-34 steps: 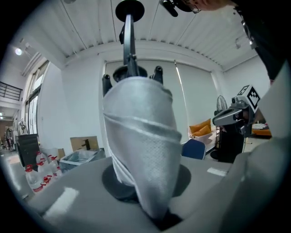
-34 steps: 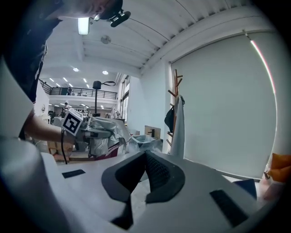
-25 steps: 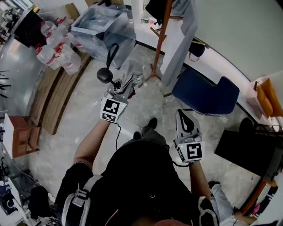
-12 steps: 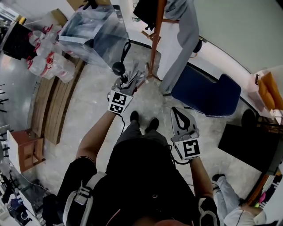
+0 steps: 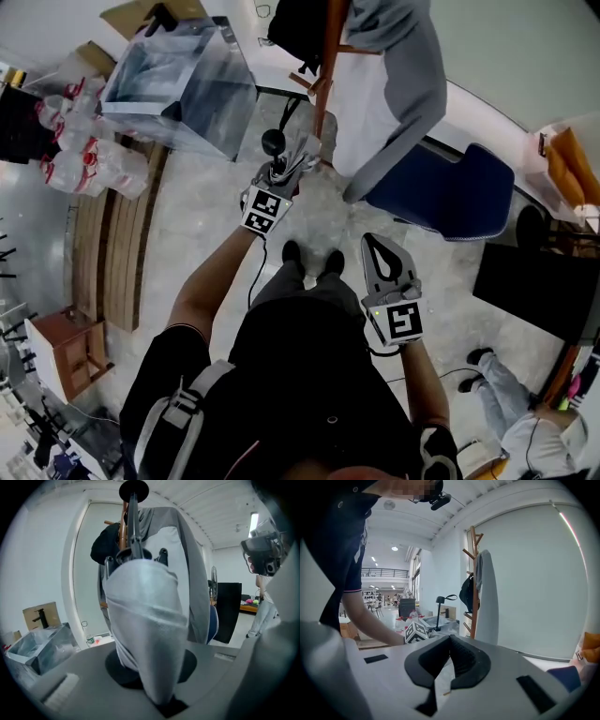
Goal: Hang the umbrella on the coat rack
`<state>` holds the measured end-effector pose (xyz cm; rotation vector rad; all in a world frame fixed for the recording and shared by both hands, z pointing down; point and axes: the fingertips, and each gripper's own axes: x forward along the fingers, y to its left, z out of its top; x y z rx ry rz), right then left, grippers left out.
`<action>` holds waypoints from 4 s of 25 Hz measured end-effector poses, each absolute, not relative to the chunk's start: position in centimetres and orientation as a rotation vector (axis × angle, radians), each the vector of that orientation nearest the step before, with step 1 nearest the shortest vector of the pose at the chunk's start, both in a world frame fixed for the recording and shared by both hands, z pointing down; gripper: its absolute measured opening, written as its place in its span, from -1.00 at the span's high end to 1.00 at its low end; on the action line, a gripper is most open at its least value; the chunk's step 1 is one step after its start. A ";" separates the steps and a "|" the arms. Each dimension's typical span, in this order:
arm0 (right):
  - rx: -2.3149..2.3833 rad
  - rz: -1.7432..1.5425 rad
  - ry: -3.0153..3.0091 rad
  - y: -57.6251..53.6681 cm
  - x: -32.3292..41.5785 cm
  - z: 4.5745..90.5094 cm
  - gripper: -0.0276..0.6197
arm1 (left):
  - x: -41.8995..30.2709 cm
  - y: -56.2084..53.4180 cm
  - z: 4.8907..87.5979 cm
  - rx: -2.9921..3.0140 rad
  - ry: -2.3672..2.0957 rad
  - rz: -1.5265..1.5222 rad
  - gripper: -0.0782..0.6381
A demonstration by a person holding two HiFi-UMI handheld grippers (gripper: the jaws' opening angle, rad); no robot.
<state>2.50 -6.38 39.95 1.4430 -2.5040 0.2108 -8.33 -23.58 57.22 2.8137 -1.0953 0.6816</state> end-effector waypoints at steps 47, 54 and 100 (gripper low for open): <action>1.372 0.507 -2.389 -6.8 5.4 47.3 0.91 | -6.5 -31.4 66.7 2.582 -1.335 1.114 0.66; 1.371 0.533 -2.392 -7.1 5.4 47.7 0.91 | -6.6 -32.1 67.0 2.557 -1.312 1.140 0.66; 1.337 0.595 -2.417 -8.0 4.7 50.9 0.91 | -1.3 -38.2 76.2 2.682 -1.121 0.714 0.64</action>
